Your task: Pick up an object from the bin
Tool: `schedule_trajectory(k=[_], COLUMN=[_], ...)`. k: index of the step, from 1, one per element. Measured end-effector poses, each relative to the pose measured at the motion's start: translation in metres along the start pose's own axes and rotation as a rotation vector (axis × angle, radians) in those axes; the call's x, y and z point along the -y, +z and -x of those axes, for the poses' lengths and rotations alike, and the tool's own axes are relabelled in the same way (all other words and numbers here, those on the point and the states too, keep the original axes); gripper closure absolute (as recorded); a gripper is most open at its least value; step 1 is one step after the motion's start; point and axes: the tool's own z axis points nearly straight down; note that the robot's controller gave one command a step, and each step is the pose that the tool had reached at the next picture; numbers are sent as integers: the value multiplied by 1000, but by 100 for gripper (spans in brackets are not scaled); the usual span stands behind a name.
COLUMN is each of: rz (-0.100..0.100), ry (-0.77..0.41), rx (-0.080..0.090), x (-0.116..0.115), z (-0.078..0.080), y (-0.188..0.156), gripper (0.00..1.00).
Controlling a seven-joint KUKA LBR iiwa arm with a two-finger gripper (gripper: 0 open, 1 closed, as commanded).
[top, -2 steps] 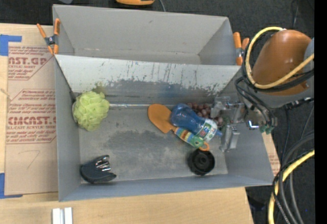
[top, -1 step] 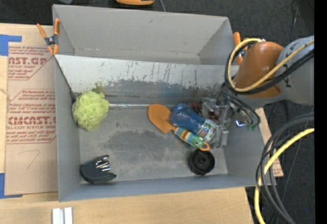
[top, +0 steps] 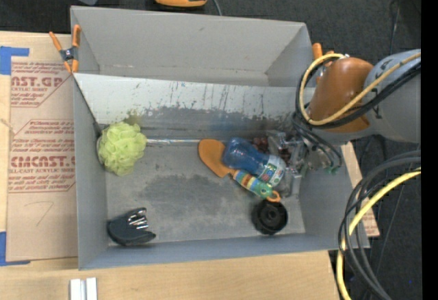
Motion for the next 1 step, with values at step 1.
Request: schedule_trajectory(k=[1], rz=[2], ry=[36], rx=[-2], x=[-24], z=[-40], y=[-37], gripper=[0])
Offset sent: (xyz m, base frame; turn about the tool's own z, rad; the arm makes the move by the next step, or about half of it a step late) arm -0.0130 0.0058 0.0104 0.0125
